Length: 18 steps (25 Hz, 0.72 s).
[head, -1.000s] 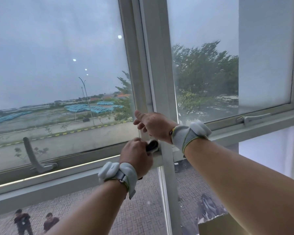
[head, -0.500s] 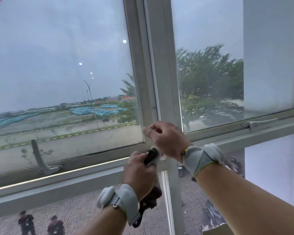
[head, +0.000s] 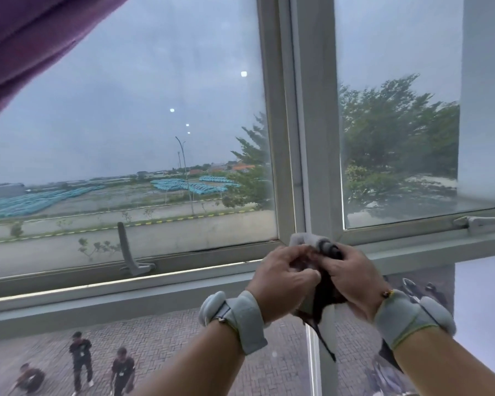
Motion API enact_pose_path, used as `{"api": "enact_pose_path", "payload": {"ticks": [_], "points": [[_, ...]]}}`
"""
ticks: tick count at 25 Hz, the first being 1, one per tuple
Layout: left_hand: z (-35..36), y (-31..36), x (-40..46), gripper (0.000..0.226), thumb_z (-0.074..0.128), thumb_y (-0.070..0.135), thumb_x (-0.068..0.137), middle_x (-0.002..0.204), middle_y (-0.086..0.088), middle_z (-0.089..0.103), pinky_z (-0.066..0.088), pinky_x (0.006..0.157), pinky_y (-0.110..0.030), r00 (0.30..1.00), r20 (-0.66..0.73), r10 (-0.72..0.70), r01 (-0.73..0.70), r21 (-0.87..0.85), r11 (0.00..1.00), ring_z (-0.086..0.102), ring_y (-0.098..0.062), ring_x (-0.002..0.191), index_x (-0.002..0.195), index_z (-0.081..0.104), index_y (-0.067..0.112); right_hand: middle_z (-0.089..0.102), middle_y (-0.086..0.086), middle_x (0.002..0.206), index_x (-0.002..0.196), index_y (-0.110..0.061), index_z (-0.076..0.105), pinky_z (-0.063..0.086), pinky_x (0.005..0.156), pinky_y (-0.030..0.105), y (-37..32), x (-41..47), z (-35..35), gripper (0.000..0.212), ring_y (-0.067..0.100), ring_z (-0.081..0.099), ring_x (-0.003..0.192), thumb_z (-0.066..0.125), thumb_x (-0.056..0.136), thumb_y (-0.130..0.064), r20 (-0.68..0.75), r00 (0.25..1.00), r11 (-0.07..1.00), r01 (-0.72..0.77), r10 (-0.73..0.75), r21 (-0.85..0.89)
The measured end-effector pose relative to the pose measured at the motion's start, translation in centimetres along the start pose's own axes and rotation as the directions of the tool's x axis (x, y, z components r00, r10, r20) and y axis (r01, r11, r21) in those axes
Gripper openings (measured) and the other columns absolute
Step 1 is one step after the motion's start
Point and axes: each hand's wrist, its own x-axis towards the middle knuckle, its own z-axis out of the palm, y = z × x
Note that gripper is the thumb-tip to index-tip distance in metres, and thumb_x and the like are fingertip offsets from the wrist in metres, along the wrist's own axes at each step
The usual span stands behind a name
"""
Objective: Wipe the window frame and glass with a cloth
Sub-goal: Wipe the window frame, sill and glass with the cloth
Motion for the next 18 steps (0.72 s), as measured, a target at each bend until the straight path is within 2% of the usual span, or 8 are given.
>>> {"api": "enact_pose_path", "payload": {"ticks": [1, 2, 3, 5, 7, 11, 14, 18], "points": [[-0.8, -0.1, -0.2, 0.036, 0.064, 0.028, 0.074, 0.105, -0.005, 0.068, 0.054, 0.091, -0.036, 1.000, 0.005, -0.011, 0.011, -0.030, 0.999, 0.065, -0.019, 0.098, 0.109, 0.070, 0.020, 0.072, 0.004, 0.077, 0.083, -0.020, 0.073, 0.058, 0.067, 0.035, 0.3, -0.1, -0.3, 0.016, 0.025, 0.068, 0.075, 0.076, 0.071, -0.031, -0.034, 0.997, 0.985, 0.060, -0.066, -0.164], [-1.7, -0.3, -0.2, 0.033, 0.066, 0.026, 0.078, 0.106, -0.004, 0.069, 0.054, 0.091, -0.035, 1.000, -0.002, -0.018, 0.018, -0.031, 0.999, 0.065, -0.018, 0.099, 0.110, 0.070, 0.019, 0.068, -0.001, 0.072, 0.077, -0.022, 0.069, 0.051, 0.059, 0.025, 0.3, -0.3, -0.5, 0.007, 0.018, 0.063, 0.069, 0.074, 0.074, -0.025, -0.059, 0.988, 0.937, 0.118, -0.145, -0.329], [-2.6, -0.6, -0.2, 0.030, 0.068, 0.025, 0.082, 0.105, -0.003, 0.069, 0.054, 0.091, -0.035, 0.999, -0.022, -0.026, 0.026, -0.019, 0.999, 0.066, -0.018, 0.099, 0.111, 0.069, 0.017, 0.064, -0.002, 0.071, 0.075, -0.023, 0.064, 0.042, 0.055, 0.019, 0.4, -0.6, -0.7, 0.009, 0.016, 0.057, 0.066, 0.072, 0.077, -0.020, -0.080, 0.967, 0.852, 0.174, -0.244, -0.494], [-4.5, -1.1, -0.1, 0.029, 0.067, 0.023, 0.085, 0.103, -0.002, 0.070, 0.055, 0.089, -0.033, 0.994, -0.088, -0.063, 0.064, 0.011, 0.998, 0.066, -0.018, 0.097, 0.112, 0.069, 0.013, 0.061, 0.001, 0.075, 0.081, -0.023, 0.062, 0.036, 0.057, 0.026, 0.5, -1.0, -1.1, 0.010, 0.022, 0.052, 0.066, 0.071, 0.079, -0.019, -0.096, 0.913, 0.709, 0.239, -0.397, -0.663], [-6.5, -1.6, -0.3, 0.027, 0.066, 0.022, 0.087, 0.101, -0.004, 0.071, 0.055, 0.087, -0.031, 0.988, -0.134, -0.076, 0.084, 0.057, 0.995, 0.067, -0.019, 0.095, 0.112, 0.068, 0.012, 0.057, 0.001, 0.077, 0.086, -0.018, 0.061, 0.038, 0.061, 0.029, 0.8, -0.9, -0.8, 0.014, 0.024, 0.051, 0.067, 0.071, 0.077, -0.019, -0.106, 0.863, 0.633, 0.275, -0.495, -0.723], [-8.9, -2.4, -1.0, 0.023, 0.064, 0.020, 0.088, 0.098, -0.004, 0.072, 0.054, 0.085, -0.028, 0.978, -0.200, -0.053, 0.077, 0.116, 0.990, 0.067, -0.017, 0.093, 0.109, 0.069, 0.012, 0.054, 0.003, 0.083, 0.087, -0.013, 0.057, 0.039, 0.058, 0.030, 1.7, -1.0, 1.1, 0.020, 0.026, 0.048, 0.064, 0.071, 0.075, -0.018, -0.101, 0.850, 0.586, 0.266, -0.518, -0.766], [-9.4, -2.6, -1.3, 0.022, 0.064, 0.021, 0.088, 0.097, -0.001, 0.072, 0.054, 0.086, -0.027, 0.979, -0.203, -0.032, 0.065, 0.156, 0.986, 0.067, -0.015, 0.092, 0.108, 0.069, 0.014, 0.060, 0.010, 0.088, 0.086, -0.010, 0.058, 0.040, 0.060, 0.031, 2.8, -0.8, 2.3, 0.023, 0.034, 0.059, 0.069, 0.075, 0.070, -0.012, -0.086, 0.866, 0.585, 0.256, -0.492, -0.770], [-12.0, -4.5, -1.9, 0.019, 0.064, 0.021, 0.088, 0.094, -0.001, 0.072, 0.054, 0.082, -0.026, 0.977, -0.211, -0.021, 0.053, 0.147, 0.988, 0.068, -0.015, 0.090, 0.105, 0.070, 0.015, 0.060, 0.010, 0.086, 0.085, -0.010, 0.059, 0.036, 0.062, 0.029, 2.8, -0.2, 5.0, 0.024, 0.036, 0.060, 0.071, 0.075, 0.068, -0.010, -0.130, 0.855, 0.599, 0.235, -0.501, -0.766]]}}
